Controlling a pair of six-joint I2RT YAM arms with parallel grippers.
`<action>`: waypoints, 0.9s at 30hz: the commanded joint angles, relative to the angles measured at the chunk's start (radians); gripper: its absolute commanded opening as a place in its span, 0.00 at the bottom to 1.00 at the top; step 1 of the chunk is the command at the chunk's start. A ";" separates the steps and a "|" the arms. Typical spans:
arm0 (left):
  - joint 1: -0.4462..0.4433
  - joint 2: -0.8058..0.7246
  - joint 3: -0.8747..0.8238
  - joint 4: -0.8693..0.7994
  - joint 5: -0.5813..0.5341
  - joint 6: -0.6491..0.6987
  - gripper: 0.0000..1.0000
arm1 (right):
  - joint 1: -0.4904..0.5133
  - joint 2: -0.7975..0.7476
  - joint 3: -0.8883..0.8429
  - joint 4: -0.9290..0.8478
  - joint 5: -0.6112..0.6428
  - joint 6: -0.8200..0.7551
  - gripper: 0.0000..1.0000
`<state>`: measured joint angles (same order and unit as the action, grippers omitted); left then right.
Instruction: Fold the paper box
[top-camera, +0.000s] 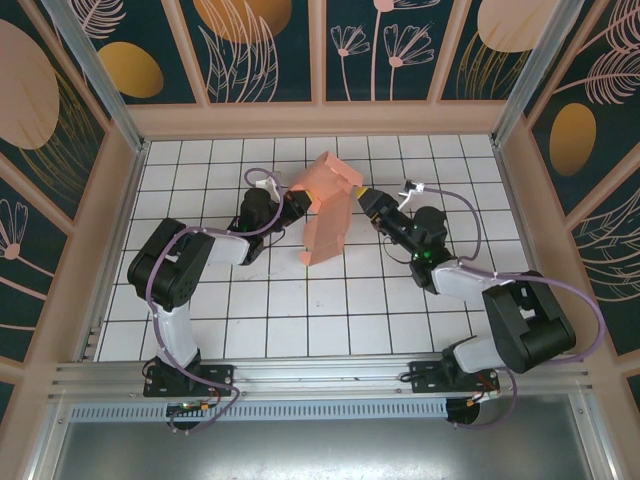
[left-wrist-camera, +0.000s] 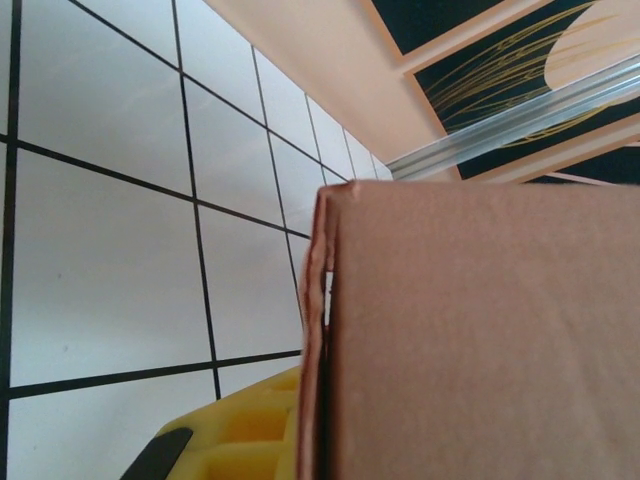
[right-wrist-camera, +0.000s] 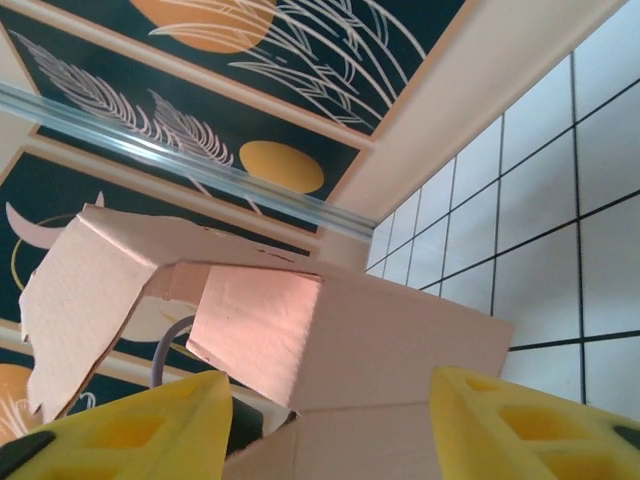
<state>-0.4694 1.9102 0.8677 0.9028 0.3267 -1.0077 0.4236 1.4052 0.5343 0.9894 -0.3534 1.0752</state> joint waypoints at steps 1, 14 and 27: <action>0.007 -0.007 -0.006 0.043 0.010 0.021 0.00 | 0.006 0.017 0.073 0.003 -0.058 -0.007 0.53; 0.005 -0.007 -0.003 0.021 0.006 0.060 0.00 | 0.017 0.083 0.200 -0.179 -0.049 -0.034 0.49; 0.015 0.046 -0.005 0.112 0.049 -0.070 0.00 | -0.005 -0.033 -0.023 0.039 0.068 0.017 0.61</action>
<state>-0.4599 1.9484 0.8673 0.9470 0.3489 -1.0603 0.4339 1.4181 0.5476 0.9192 -0.3370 1.0634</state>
